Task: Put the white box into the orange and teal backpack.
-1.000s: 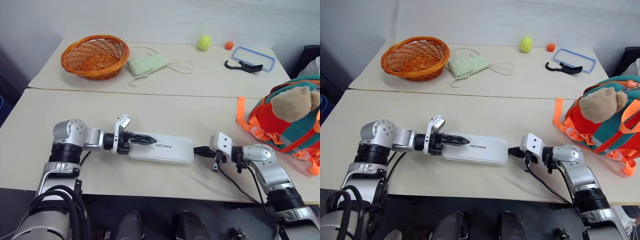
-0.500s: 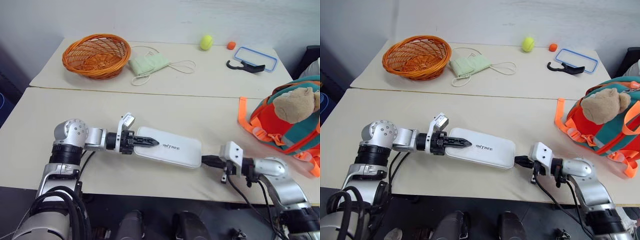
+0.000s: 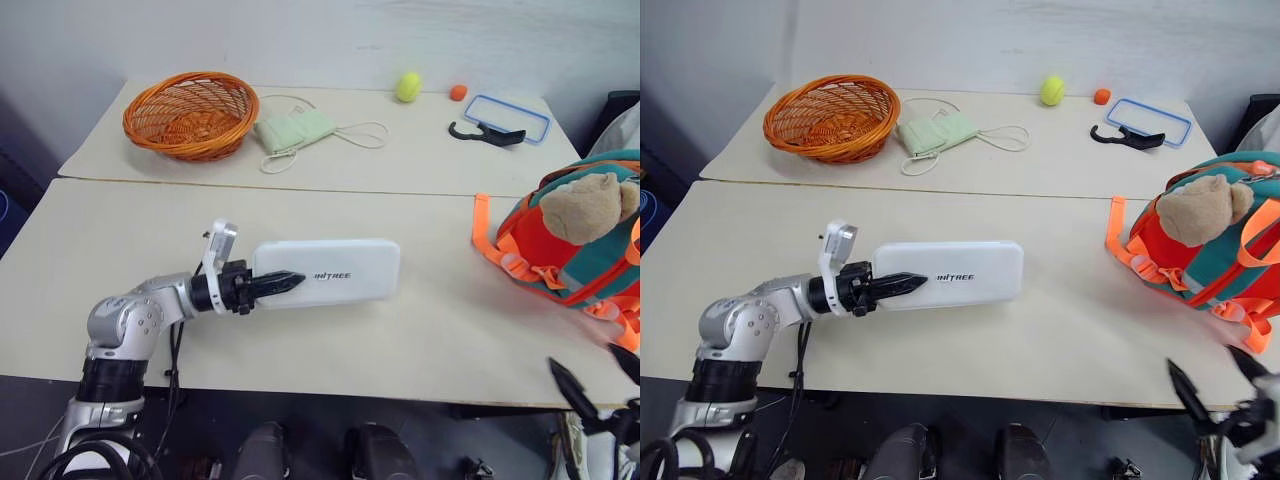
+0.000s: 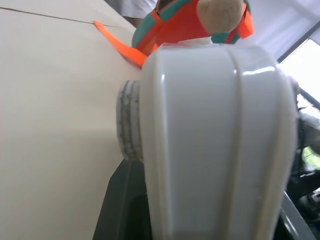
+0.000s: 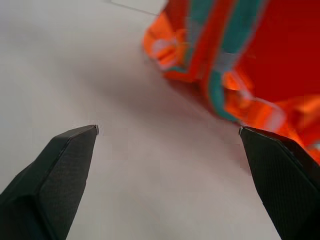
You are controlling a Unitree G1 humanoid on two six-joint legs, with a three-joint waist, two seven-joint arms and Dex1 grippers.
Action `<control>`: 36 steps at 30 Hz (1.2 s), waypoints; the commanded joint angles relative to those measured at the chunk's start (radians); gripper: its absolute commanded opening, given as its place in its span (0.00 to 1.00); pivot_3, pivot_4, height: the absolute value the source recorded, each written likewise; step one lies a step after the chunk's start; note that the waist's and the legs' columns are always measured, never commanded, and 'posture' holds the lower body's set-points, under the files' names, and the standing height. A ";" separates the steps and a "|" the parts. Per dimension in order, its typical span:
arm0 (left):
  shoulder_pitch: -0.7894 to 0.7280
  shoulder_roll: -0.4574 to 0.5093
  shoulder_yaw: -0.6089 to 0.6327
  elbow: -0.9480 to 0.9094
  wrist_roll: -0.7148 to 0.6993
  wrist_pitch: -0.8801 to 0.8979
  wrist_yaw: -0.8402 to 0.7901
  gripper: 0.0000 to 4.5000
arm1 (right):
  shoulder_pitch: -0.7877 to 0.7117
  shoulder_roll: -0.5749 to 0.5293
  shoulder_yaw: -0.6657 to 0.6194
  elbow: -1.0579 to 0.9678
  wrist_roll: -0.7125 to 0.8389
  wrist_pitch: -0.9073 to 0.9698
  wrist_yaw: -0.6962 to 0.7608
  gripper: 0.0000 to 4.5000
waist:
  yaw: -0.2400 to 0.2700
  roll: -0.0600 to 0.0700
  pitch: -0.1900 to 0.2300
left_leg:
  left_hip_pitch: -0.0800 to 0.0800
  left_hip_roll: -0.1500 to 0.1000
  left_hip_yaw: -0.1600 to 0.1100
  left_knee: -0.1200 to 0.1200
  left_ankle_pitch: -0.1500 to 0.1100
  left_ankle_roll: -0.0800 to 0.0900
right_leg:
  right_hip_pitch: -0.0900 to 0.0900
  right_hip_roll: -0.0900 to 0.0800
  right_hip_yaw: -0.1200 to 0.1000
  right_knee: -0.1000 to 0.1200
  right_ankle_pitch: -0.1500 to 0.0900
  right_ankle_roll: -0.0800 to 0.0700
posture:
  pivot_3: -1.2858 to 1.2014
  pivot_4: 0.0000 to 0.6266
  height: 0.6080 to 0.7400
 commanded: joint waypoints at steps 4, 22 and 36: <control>0.022 0.030 0.054 -0.017 0.007 -0.109 -0.065 0.26 | -0.087 -0.121 -0.061 0.088 0.100 0.017 0.034 0.99 | 0.000 0.000 0.000 | 0.000 -0.001 0.000 -0.002 0.001 0.002 | 0.000 -0.002 0.000 -0.001 0.000 0.000 | 0.52 0.24 1.00; 0.044 -0.038 0.217 -0.078 -0.131 -0.016 0.106 0.26 | -0.788 -0.342 0.328 0.427 0.028 0.097 0.147 0.33 | -0.019 0.002 0.001 | -0.004 0.000 -0.002 0.005 0.003 0.004 | -0.003 -0.001 -0.003 0.005 0.000 0.000 | 0.52 0.24 1.00; 0.033 -0.043 0.431 0.051 -0.159 -0.083 0.289 0.26 | -0.980 -0.174 0.811 -0.026 0.131 0.295 0.219 0.00 | -0.023 0.001 0.002 | -0.005 0.001 -0.002 0.005 0.002 0.002 | -0.006 0.000 -0.002 0.006 0.000 0.000 | 0.52 0.24 1.00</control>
